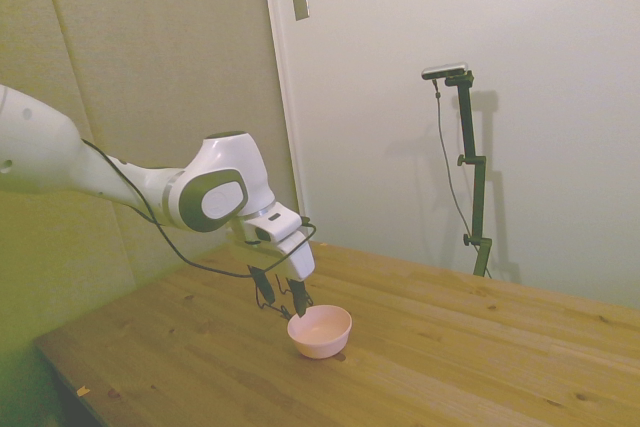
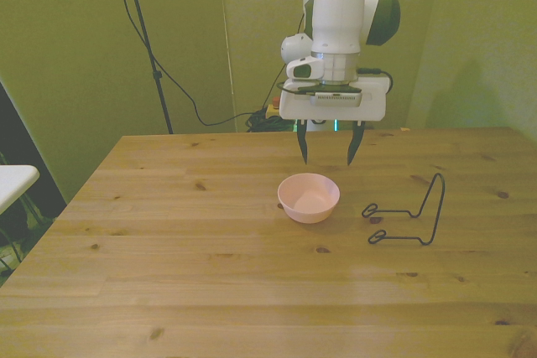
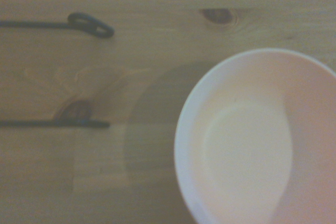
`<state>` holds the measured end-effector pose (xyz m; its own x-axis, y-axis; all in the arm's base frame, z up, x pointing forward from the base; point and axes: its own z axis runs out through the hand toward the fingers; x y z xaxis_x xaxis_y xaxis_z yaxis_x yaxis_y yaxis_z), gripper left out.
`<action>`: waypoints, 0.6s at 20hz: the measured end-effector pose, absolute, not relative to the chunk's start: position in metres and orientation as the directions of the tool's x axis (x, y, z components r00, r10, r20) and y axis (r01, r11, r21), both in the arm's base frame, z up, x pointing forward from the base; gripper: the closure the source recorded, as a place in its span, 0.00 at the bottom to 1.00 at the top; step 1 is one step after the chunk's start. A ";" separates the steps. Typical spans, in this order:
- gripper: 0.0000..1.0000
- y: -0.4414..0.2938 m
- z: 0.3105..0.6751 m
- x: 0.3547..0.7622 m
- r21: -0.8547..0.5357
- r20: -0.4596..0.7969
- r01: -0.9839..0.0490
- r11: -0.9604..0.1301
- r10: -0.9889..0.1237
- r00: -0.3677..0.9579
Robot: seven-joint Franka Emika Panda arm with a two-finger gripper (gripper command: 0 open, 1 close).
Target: Load the bowl
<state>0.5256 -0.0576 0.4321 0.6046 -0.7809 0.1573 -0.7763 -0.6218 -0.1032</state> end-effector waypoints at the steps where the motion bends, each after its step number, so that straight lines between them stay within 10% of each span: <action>1: 0.00 -0.059 0.428 0.532 -0.101 0.158 -0.781 -0.617 -0.785 0.599; 11: 0.00 -0.062 0.383 0.561 -0.068 0.137 -0.798 -0.599 -0.798 0.587; 12: 1.00 -0.061 0.380 0.563 -0.063 0.135 -0.798 -0.600 -0.797 0.589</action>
<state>0.5628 -0.0610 0.3795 0.5886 -0.7971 0.1348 -0.7977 -0.5998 -0.0628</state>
